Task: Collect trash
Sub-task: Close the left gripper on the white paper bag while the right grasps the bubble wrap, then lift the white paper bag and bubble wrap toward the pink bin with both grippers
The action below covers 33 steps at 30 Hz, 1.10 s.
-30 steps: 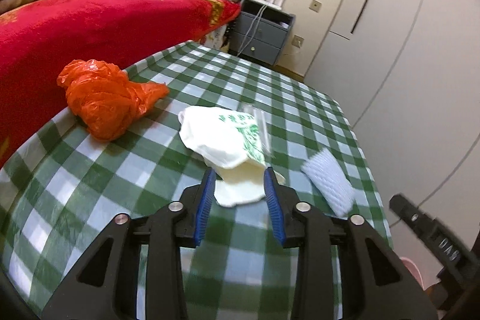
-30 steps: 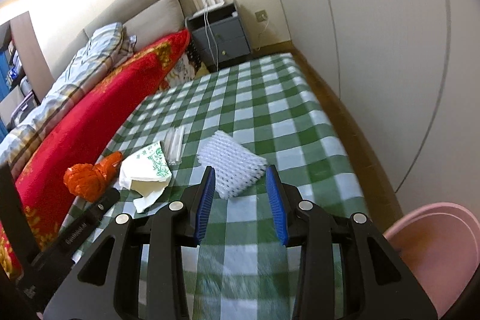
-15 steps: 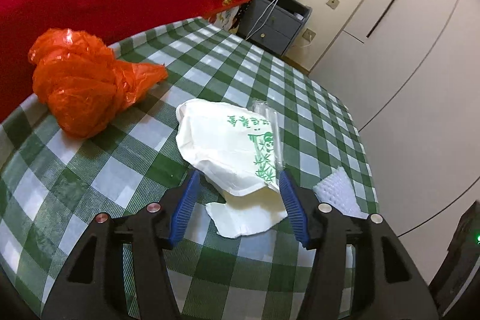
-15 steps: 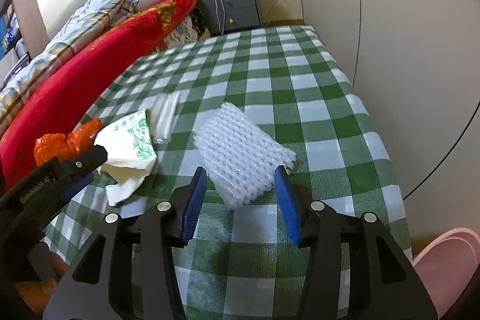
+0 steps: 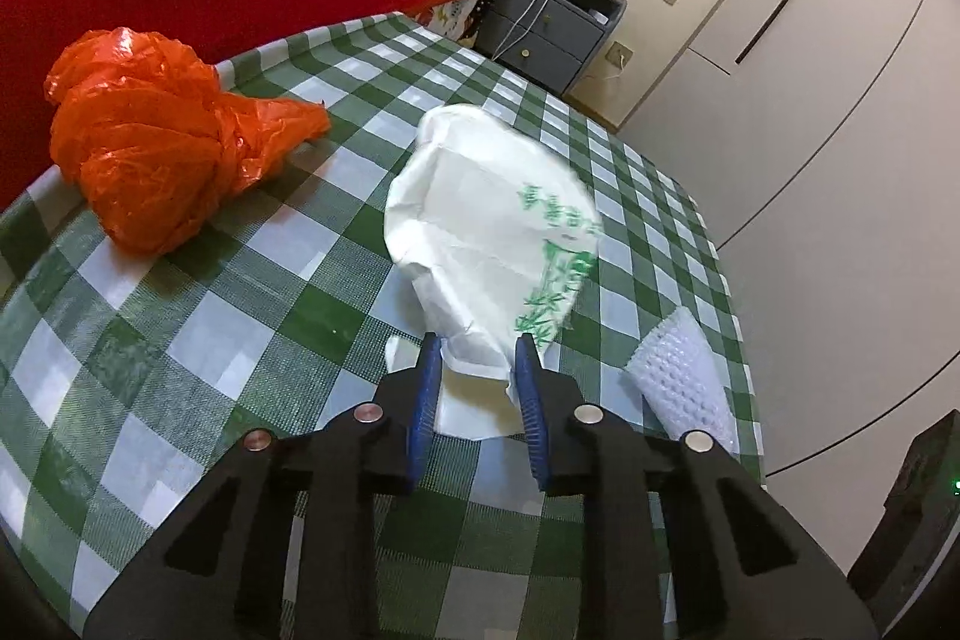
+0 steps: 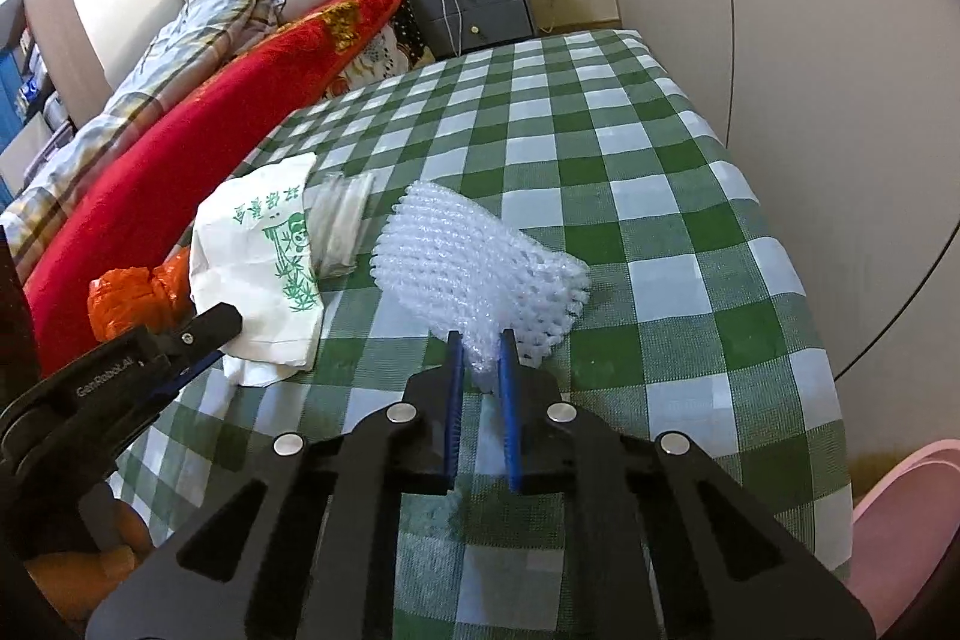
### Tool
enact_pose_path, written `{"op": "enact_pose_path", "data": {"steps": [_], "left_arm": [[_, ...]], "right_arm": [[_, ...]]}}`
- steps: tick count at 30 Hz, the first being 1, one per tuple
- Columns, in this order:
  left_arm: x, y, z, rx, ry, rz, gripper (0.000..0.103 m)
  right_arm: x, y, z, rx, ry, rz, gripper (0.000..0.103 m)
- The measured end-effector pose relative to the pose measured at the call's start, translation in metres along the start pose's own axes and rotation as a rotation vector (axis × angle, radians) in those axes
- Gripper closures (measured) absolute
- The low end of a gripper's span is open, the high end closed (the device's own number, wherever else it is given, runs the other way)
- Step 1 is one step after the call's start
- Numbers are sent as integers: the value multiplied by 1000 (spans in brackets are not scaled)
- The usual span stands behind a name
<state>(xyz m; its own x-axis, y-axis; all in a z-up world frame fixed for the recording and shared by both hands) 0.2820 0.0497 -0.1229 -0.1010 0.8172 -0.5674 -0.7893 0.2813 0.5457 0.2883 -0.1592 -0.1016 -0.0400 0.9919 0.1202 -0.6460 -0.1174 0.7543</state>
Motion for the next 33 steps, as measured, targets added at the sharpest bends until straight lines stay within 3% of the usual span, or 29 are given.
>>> {"op": "enact_pose_path", "data": {"steps": [14,33], "left_arm": [[-27,44,0,-45,-135,25,84],[-63,130,-47,-38,-333,18,84]], "right_arm": [[-2,64,-5,-56,23,-26,92],[-17,179,-27,-168,48,-52,92]]}}
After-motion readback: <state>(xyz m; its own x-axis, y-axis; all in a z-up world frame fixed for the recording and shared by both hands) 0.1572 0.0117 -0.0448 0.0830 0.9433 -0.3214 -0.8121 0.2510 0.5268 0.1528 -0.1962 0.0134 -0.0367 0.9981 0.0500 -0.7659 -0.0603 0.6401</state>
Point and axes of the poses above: each gripper's, at about its wrist camera, not at the fingertips, and y roughly against the way its jaws point, x to its left, z to its top, the point moved 7 cm from there along -y, roughly the way its jaws point, and after that the axes turned 12 degrees about -z, right-handed, at the moved point
